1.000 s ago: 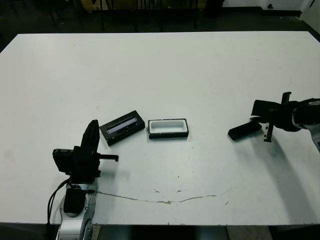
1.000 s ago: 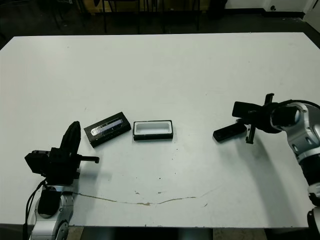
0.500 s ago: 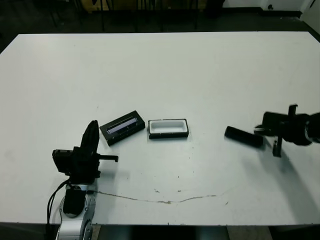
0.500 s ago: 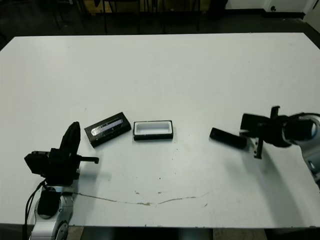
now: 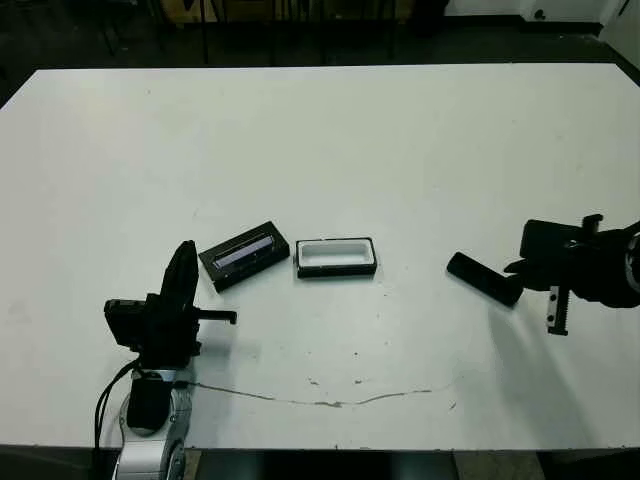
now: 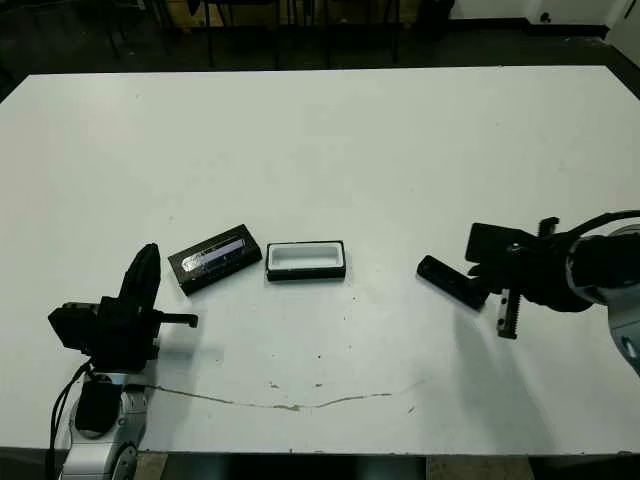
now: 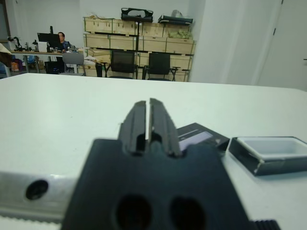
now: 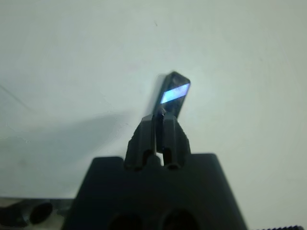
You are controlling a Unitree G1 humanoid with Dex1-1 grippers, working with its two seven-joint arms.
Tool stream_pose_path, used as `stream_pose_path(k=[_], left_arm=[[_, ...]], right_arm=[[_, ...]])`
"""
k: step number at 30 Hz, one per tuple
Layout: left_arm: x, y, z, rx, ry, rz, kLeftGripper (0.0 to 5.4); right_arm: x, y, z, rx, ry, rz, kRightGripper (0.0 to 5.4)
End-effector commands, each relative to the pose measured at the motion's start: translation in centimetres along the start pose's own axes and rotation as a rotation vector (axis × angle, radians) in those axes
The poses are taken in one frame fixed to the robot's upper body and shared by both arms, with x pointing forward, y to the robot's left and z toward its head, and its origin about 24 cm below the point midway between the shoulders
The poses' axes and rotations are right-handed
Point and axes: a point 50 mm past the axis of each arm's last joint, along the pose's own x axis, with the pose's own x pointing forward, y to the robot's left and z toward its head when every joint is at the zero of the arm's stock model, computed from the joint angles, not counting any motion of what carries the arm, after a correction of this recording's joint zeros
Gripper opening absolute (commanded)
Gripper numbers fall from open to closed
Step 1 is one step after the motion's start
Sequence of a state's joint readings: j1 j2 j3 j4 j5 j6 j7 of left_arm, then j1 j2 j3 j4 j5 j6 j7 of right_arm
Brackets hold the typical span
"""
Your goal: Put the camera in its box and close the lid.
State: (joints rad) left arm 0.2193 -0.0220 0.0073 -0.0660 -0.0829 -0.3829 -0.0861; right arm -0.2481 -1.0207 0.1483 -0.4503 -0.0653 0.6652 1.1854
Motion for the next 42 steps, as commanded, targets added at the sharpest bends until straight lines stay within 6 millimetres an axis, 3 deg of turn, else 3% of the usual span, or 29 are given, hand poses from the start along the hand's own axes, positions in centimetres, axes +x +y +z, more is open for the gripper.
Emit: stream_pose_path(k=[1,4,8,11,14,16,19,24,35,42], left_arm=[[-0.3,0.2,-0.5,0.002,0.035,0.007,0.02],[-0.3,0.2,-0.4,0.000,0.039,0.003,0.02],[-0.3,0.1,-0.4,0.000,0.039,0.004,0.02],[-0.2,0.2,-0.5,-0.007,0.040,0.002,0.02],[-0.2,0.2,-0.6,-0.013,0.036,-0.001,0.02],[-0.1,0.2,-0.6,-0.007,0.032,-0.004,0.02],[-0.1,0.1,-0.6,-0.007,0.033,-0.004,0.02],[-0.2,0.1,-0.6,-0.010,0.039,0.002,0.02],[-0.4,0.1,-0.6,-0.019,0.041,-0.002,0.00],[-0.4,0.2,-0.7,-0.026,0.046,-0.004,0.00]], right_arm=[[1.2,0.5,-1.8,0.039,0.002,0.041,0.00],[1.6,0.7,-2.6,0.059,-0.039,0.037,0.00],[0.0,-0.4,-2.4,0.068,-0.148,-0.106,0.00],[0.3,-1.8,-5.0,0.114,-0.293,-0.260,0.00],[0.1,-2.6,-7.1,0.316,-0.471,-0.344,0.00],[-1.1,-2.7,-6.5,0.404,-0.551,-0.376,0.00],[-2.8,-2.0,-4.8,0.363,-0.595,-0.451,0.00],[-1.8,-0.9,-5.1,0.398,-0.548,-0.403,0.00],[1.3,0.7,-6.9,0.453,-0.473,-0.119,1.60],[2.4,1.2,-7.9,0.506,-0.494,-0.048,2.83]])
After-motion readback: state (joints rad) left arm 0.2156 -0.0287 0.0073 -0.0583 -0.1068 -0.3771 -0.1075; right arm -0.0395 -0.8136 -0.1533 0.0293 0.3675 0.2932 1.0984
